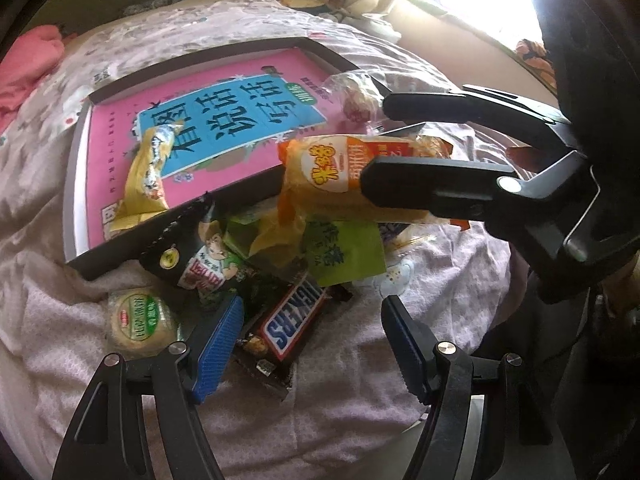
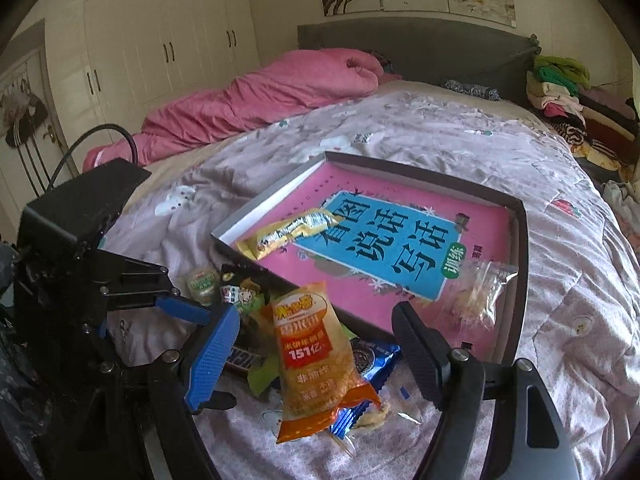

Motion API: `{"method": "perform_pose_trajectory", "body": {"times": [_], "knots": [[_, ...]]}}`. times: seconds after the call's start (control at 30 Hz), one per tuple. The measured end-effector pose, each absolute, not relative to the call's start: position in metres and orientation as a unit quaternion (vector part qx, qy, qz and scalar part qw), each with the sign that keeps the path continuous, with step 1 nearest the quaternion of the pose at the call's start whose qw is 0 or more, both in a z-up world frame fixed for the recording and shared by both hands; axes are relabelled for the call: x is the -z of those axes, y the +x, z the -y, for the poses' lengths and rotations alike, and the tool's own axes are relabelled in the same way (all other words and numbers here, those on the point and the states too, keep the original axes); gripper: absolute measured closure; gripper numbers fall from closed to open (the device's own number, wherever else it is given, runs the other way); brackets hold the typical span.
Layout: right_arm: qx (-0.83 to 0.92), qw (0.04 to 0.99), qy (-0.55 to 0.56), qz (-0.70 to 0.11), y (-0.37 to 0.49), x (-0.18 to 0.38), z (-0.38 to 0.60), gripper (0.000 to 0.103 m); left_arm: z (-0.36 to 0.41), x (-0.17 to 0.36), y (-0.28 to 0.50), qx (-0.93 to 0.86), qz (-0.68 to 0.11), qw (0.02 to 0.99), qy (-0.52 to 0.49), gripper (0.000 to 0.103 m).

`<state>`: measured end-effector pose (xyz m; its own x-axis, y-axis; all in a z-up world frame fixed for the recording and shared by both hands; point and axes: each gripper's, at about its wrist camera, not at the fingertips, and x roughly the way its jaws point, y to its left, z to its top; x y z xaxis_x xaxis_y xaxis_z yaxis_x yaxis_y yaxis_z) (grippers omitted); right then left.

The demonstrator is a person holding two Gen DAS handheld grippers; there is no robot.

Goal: Organize snacks
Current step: 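Grasp the orange-and-yellow rice cracker bag with the right tool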

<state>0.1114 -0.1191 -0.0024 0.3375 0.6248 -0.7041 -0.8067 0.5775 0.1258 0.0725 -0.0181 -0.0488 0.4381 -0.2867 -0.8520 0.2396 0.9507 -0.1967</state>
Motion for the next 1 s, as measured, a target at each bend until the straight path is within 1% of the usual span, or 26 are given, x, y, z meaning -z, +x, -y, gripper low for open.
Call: {"method": "perform_pose_trajectory", "body": {"times": [0.03, 0.17, 0.47, 0.6, 0.8, 0.9, 1.0], "knots": [[-0.443, 0.808, -0.124, -0.369, 0.112, 0.003, 0.119, 0.025, 0.018, 0.050, 0.073, 0.157, -0.508, 0.846, -0.024, 0.037], [-0.441, 0.805, -0.135, -0.373, 0.112, 0.007, 0.116, 0.025, 0.021, 0.053, 0.077, 0.162, -0.511, 0.844, -0.020, 0.042], [-0.440, 0.802, -0.162, -0.371, 0.110, 0.017, 0.110, 0.026, 0.020, 0.059, 0.081, 0.172, -0.517, 0.837, -0.038, 0.045], [-0.439, 0.802, -0.165, -0.370, 0.112, 0.020, 0.110, 0.033, 0.019, 0.061, 0.079, 0.175, -0.520, 0.835, -0.040, 0.045], [-0.448, 0.791, -0.183, -0.375, 0.110, 0.025, 0.107, 0.048, 0.017, 0.064, 0.077, 0.177, -0.526, 0.830, -0.049, 0.045], [-0.459, 0.783, -0.196, -0.371, 0.104, 0.025, 0.103, 0.057, 0.016, 0.066, 0.077, 0.175, -0.526, 0.831, -0.049, 0.049], [-0.469, 0.775, -0.205, -0.370, 0.099, 0.028, 0.099, 0.063, 0.015, 0.067, 0.077, 0.171, -0.527, 0.831, -0.051, 0.054]]}}
